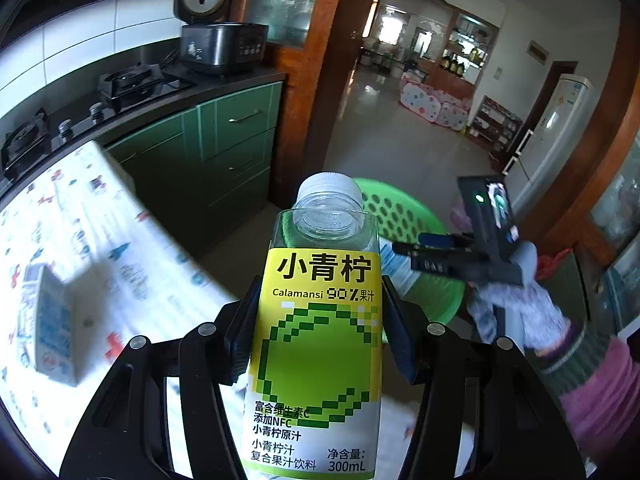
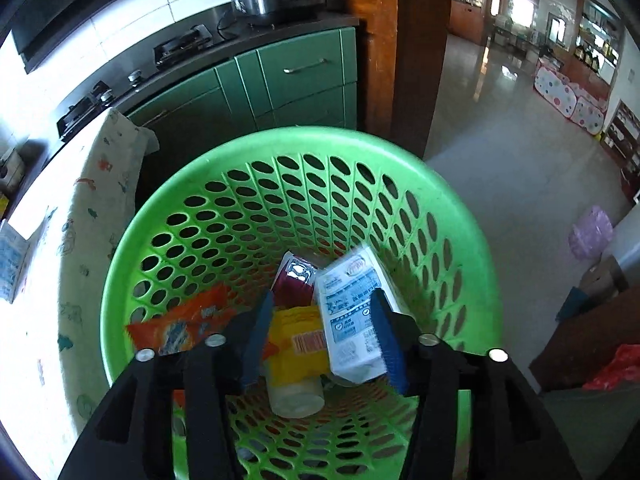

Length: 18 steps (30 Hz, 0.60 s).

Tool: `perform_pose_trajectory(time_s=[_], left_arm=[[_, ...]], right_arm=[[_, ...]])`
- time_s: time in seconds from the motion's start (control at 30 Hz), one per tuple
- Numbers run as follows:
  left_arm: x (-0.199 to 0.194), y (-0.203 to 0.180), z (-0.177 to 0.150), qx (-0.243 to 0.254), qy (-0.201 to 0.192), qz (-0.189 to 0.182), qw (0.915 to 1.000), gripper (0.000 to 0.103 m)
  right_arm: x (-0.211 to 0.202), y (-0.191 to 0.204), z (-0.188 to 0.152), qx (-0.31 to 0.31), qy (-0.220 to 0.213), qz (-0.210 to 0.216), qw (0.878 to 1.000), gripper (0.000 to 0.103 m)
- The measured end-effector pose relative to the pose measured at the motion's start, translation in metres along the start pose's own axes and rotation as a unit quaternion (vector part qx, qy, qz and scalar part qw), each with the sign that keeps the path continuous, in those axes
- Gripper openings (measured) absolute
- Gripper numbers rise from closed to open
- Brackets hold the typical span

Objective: Collect trash
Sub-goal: 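Drop the milk carton and juice bottle into the wastebasket from both tools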

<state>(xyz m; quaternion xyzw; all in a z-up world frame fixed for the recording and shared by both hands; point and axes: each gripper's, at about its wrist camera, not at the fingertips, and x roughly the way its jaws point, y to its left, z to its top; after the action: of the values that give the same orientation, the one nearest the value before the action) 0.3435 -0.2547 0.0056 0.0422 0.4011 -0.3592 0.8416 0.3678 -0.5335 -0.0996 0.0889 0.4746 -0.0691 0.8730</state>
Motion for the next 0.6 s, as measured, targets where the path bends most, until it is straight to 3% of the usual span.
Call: perform_pose_trajectory(time_s=[0.27,0.6], left_arm=[[0.05,-0.031,0.02,-0.001,0.008,-0.009,0.9999,0.055],[0.11,-0.042,0.037,-0.04,0.013,-0.012,0.999,0.055]], right_arm=[[-0.055,-0.01,-0.02,-0.022,-0.048,0.006,0.999,0.068],[-0.092,-0.033,-0.054,-0.01,-0.071,0.024,0.997,0.073]])
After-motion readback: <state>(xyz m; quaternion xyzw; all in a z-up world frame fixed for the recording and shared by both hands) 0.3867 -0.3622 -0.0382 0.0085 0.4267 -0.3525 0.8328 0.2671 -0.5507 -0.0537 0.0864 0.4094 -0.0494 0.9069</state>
